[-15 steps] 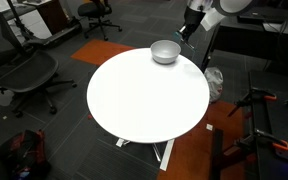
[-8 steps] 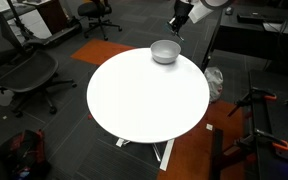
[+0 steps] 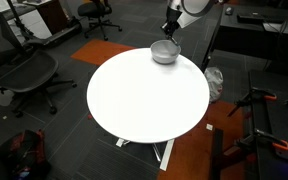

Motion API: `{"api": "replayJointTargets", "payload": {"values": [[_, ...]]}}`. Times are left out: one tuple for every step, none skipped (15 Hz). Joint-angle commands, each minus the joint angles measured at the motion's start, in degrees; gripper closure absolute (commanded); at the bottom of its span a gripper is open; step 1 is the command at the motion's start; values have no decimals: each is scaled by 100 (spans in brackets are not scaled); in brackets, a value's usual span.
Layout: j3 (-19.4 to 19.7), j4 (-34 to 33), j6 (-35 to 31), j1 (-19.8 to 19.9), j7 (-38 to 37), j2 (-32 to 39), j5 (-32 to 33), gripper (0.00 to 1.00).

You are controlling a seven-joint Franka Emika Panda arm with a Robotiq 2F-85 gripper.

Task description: Put the marker in the bowl

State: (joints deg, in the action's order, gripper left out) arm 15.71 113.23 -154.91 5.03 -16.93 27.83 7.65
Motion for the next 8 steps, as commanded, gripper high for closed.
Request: {"api": "replayJointTargets", "payload": {"values": [[-138, -412, 306, 143, 220, 265, -219, 95], [-144, -464, 336, 153, 222, 312, -228, 95], [-167, -516, 386, 169, 239, 358, -251, 56], [-172, -566, 401, 173, 229, 403, -263, 55], [-179, -610, 429, 175, 228, 444, -276, 49], [-180, -645, 449, 174, 223, 473, -287, 42], [-184, -685, 479, 175, 221, 502, -300, 35], [-189, -718, 507, 176, 223, 527, -304, 26]]}}
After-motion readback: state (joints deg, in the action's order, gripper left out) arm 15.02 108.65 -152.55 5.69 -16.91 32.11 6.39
